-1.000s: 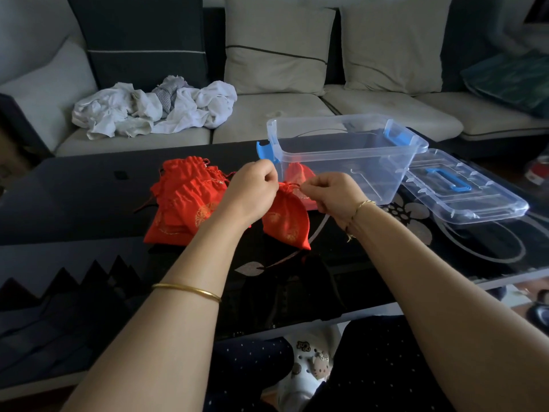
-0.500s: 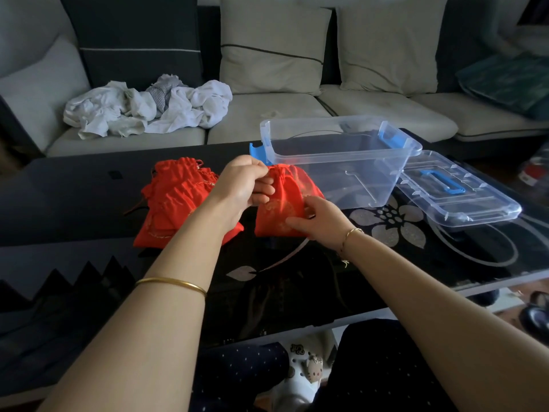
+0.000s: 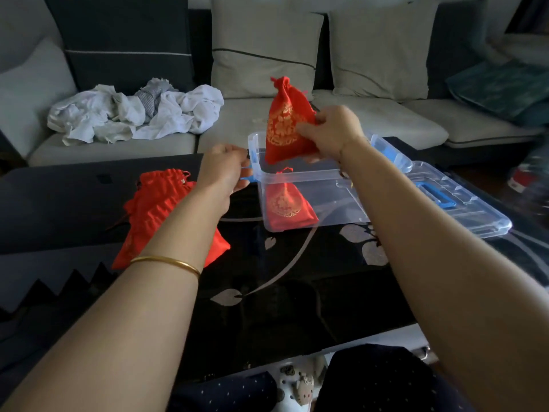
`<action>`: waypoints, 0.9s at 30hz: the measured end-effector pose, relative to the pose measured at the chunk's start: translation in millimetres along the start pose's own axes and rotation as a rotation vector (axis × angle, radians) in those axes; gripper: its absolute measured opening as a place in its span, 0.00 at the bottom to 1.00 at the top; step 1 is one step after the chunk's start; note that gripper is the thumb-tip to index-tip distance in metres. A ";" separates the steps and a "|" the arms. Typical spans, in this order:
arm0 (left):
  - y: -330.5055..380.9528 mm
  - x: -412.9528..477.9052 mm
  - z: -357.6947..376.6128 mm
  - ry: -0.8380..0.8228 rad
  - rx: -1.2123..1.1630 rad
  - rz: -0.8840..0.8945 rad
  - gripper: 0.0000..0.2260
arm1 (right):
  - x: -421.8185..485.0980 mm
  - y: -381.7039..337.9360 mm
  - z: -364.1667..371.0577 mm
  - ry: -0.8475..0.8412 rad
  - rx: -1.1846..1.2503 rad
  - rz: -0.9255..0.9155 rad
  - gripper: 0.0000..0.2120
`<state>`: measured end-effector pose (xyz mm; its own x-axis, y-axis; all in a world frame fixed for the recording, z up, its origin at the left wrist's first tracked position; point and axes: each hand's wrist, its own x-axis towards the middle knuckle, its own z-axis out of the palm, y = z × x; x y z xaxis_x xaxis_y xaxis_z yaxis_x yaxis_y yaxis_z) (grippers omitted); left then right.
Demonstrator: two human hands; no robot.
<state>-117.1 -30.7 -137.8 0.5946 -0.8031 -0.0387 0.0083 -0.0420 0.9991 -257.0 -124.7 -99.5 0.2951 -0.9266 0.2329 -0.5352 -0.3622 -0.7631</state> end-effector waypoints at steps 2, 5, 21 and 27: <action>-4.9 10.0 1.0 0.026 0.050 -0.002 0.04 | 22.5 -1.2 5.4 -0.085 -0.245 0.101 0.13; -11.2 20.0 -2.1 0.042 0.117 0.010 0.05 | 28.7 -8.0 15.1 -0.343 -0.606 0.158 0.21; -43.4 -0.2 -55.1 0.412 0.447 0.057 0.13 | -8.9 -27.8 30.3 -0.095 -0.256 -0.066 0.08; -64.1 -24.8 -80.6 0.532 0.627 -0.229 0.21 | -82.5 -30.3 96.0 -0.533 -0.118 -0.031 0.12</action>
<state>-67.5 39.8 -199.3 0.9322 -0.3556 -0.0680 -0.1793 -0.6164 0.7668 -189.2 -27.7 -153.4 0.6561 -0.7470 -0.1071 -0.5958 -0.4257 -0.6810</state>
